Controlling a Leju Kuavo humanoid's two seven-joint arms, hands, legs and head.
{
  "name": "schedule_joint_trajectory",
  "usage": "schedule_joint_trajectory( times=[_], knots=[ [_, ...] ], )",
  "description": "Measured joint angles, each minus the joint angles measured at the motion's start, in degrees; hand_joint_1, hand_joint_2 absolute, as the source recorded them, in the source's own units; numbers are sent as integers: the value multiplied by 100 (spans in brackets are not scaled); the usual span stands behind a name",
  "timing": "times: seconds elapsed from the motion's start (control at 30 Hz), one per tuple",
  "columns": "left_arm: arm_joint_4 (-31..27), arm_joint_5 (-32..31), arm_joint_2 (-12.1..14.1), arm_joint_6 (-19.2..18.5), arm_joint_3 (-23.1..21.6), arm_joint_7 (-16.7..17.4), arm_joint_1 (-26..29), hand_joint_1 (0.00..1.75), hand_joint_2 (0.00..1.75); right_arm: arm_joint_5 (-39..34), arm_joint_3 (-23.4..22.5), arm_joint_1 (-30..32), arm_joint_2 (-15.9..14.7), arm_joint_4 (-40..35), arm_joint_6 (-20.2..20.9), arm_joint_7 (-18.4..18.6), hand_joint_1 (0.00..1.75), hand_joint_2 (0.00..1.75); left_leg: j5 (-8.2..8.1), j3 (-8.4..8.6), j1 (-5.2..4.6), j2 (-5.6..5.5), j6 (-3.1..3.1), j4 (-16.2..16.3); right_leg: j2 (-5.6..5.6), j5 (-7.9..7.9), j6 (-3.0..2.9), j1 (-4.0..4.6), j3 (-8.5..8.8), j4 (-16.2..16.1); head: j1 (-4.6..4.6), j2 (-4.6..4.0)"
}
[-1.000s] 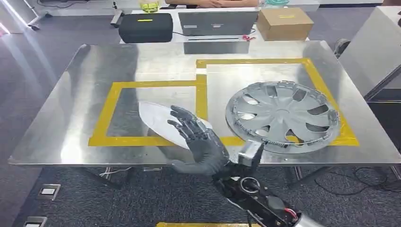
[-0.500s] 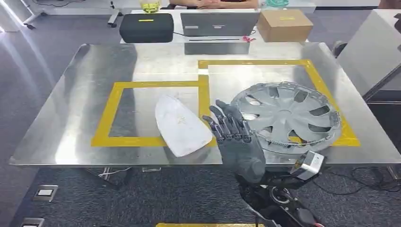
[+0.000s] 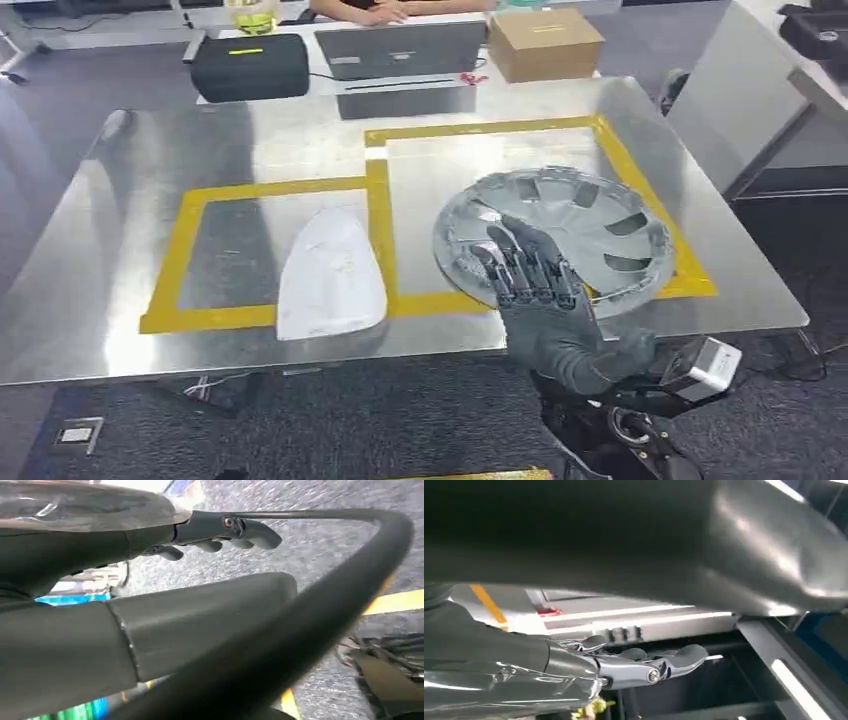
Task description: Take the parts from the cabinet and place them on the table.
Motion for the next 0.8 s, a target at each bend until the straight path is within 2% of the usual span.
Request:
schedule_joint_trajectory(
  times=[0.03, 0.1, 0.13, 0.17, 0.2, 0.23, 0.27, 0.3, 0.33, 0.37, 0.43, 0.47, 0.5, 0.53, 0.57, 0.6, 0.63, 0.67, 0.7, 0.73, 0.77, 0.8],
  knots=[
    [0, 0, -2, 0, 0, 0, -4, 0, 0, 0, -9, -21, 0, -6, 0, 2, 0, 0, -194, -201, 10, -153, -4, 392, 46, 3, -39, 0, -4, 0, -42, 0],
    [0, -2, -2, 0, 0, -11, 7, 0, 0, 2, -11, -13, -2, -15, 0, 6, 0, 0, -562, -778, 1, -238, -10, 1408, 183, -6, -69, 10, -6, 0, -146, 0],
    [0, -2, -2, 0, 0, -11, 15, 0, 0, 2, -13, -9, -4, -15, 0, 11, 0, 0, -585, -982, 1, -247, -7, 1700, 257, -6, -71, 17, -2, 0, -170, 0],
    [0, -2, -2, 0, 0, -11, 20, 0, 0, 2, -13, -5, -9, -15, 0, 13, 0, 0, -457, -1061, -1, -252, 10, 1707, 346, -7, -71, 21, 9, 0, -190, 0],
    [0, -2, -4, 0, 0, -7, 28, 0, 0, 2, -15, 1, -11, -17, 0, 13, 0, 0, -225, -1003, -6, -262, 37, 1456, 429, -7, -71, 22, 20, 0, -207, 0],
    [0, -2, -2, 0, 0, -7, 25, 0, 0, 2, -20, 4, -11, -31, 0, 13, 0, 0, 64, -845, -7, -287, 70, 1023, 501, -8, -71, 22, 34, 0, -236, 0],
    [0, -2, -2, 0, 0, -7, 17, 0, 0, 2, -22, 3, -11, -44, 0, 13, 0, 0, 360, -630, -7, -371, 108, 487, 579, -8, -69, 22, 47, 0, -262, 0],
    [2, -2, 7, 2, 0, -7, 13, 0, 0, 2, -22, 3, -11, -52, 0, 13, 0, 0, 508, -471, -7, -615, 152, 64, 638, -8, -63, 12, 43, -2, -286, 0],
    [2, -2, 15, 13, 0, 0, 13, 0, 0, 2, -26, -3, -11, -55, 0, 13, 0, 0, 472, -423, 8, -746, 157, -75, 697, -27, -29, 59, 10, 24, -288, 0],
    [2, 0, 13, 18, 0, 7, 8, 0, 0, 0, -26, 9, -13, -61, 0, 26, 0, 0, 472, -420, -15, -655, 146, -69, 758, -14, 5, 21, -1, 6, -279, 0],
    [2, 6, 9, 31, 0, 11, -24, 0, 0, 2, -31, 9, -17, -79, 0, 37, 0, 0, 474, -405, -46, -575, 175, -80, 859, 17, 81, -13, 0, -44, -288, 0],
    [2, 17, -15, 31, 0, 28, -29, 0, 0, 2, -39, 9, -22, -87, 0, 39, 0, 0, 509, -370, 24, -496, 221, -160, 861, 7, 119, 28, -73, -44, -284, 0],
    [2, 15, -7, 37, 0, 28, -19, 0, 0, 2, -55, 12, -26, -96, 0, 37, 0, 0, 522, -331, 22, -409, 238, -207, 527, -97, 140, 39, -88, 82, -262, 0],
    [2, 17, -4, 37, 0, 28, -8, 0, 0, 2, -57, -12, -35, -96, 0, 44, 0, 0, 517, -318, 12, -362, 264, -216, 306, -308, 174, 33, -208, 370, -161, 0],
    [2, 20, -4, 37, 0, 28, 6, 0, 0, 2, -57, -24, -39, -98, -2, 44, 0, 0, 501, -312, -5, -279, 297, -214, 212, -577, 208, 13, -416, 840, -109, 0],
    [2, 24, -4, 37, 0, 31, 20, 0, 0, 2, -57, -16, -44, -96, -7, 46, 0, 0, 496, -305, -14, -206, 304, -213, 180, -801, 230, 1, -633, 1333, -94, 0],
    [2, 28, -4, 39, 0, 33, 24, 0, 0, 2, -55, -15, -57, -96, -11, 46, 0, 0, 488, -304, -17, -139, 308, -210, 171, -919, 252, -1, -792, 1685, -81, 0],
    [2, 33, -4, 39, 0, 39, 23, 0, 0, 0, -55, -16, -70, -96, -22, 46, 0, 0, 480, -298, -16, -73, 306, -207, 163, -896, 267, -5, -834, 1790, -61, 0],
    [2, 35, -7, 39, 0, 44, 19, 0, 0, 0, -55, -18, -81, -96, -26, 48, 0, 0, 467, -282, -15, -8, 299, -207, 149, -736, 274, -8, -725, 1592, -33, 0],
    [2, 37, -11, 39, 2, 46, 13, 0, 0, 0, -55, -21, -85, -96, -28, 48, 0, 0, 447, -258, -13, 54, 289, -203, 113, -489, 269, -6, -488, 1158, -11, 0],
    [2, 37, -15, 39, 2, 46, 12, 0, 0, 0, -55, -27, -87, -98, -31, 50, 0, 0, 423, -219, -13, 109, 269, -201, 8, -222, 253, -3, -186, 588, 22, 0],
    [2, 37, -20, 39, 2, 46, 15, 0, 0, 0, -55, -32, -87, -100, -35, 48, 0, 0, 399, -182, -27, 155, 242, -200, -255, -38, 214, 16, 69, 117, 55, 0]
  ],
)
